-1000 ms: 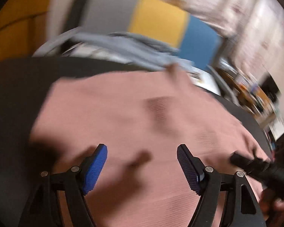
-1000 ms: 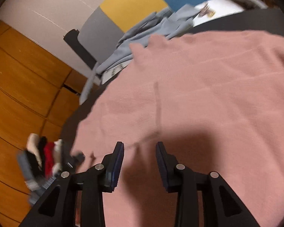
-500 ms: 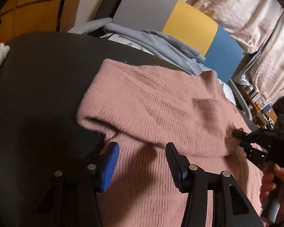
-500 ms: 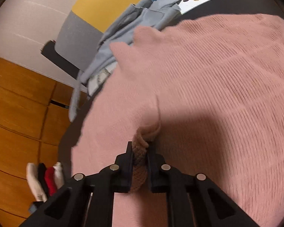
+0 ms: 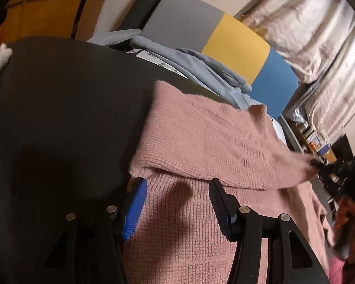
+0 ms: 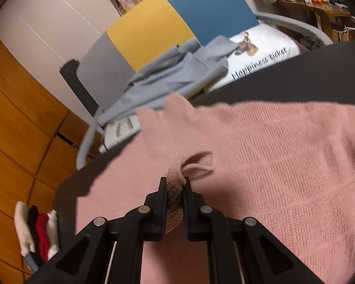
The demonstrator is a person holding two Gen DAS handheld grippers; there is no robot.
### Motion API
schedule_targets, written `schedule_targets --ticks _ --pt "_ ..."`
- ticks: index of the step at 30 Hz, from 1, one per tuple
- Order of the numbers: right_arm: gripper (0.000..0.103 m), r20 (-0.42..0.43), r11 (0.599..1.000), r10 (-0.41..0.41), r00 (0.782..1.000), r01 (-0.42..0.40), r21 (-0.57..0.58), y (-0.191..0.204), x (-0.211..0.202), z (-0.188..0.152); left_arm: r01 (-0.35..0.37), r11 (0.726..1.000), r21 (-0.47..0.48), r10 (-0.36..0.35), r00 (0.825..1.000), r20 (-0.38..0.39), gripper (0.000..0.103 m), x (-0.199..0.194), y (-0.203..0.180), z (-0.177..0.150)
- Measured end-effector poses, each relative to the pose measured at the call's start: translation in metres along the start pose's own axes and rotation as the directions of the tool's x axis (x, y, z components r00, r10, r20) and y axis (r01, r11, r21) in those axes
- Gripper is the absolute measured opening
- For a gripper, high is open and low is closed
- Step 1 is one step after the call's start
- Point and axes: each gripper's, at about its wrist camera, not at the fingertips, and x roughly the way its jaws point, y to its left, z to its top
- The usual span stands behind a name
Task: Fold clothes
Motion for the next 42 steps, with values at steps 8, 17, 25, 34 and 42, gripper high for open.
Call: schedule_targets --ticks 8,17,25,34,42 --pt "0.01 0.052 0.995 -0.099 0.994 0.1 -0.018 -0.023 0.007 -0.01 -0.09 0.991 0.103 0.092 0.996 -0.013 0.054 0.005 -0.012 0.003" --pt "0.027 -0.038 0.982 -0.068 0.997 0.061 -0.179 -0.002 0.013 -0.022 -0.206 0.963 0.175 0.188 0.975 0.118 0.066 -0.027 -0.031 0.01" --pt "0.012 -0.06 0.981 -0.101 0.993 0.089 -0.173 -0.002 0.021 -0.032 -0.418 0.824 0.382 0.423 0.903 0.076 0.029 0.047 -0.058 0.046" --pt "0.011 -0.018 0.993 0.017 1.0 -0.019 -0.114 0.003 0.015 -0.036 -0.327 0.92 0.214 0.345 0.937 -0.051 0.0 0.033 0.007 0.075" --pt "0.026 0.04 0.997 -0.08 0.996 0.08 0.0 -0.026 -0.006 -0.034 -0.297 0.946 0.128 0.302 0.953 -0.018 0.001 0.002 0.029 0.068"
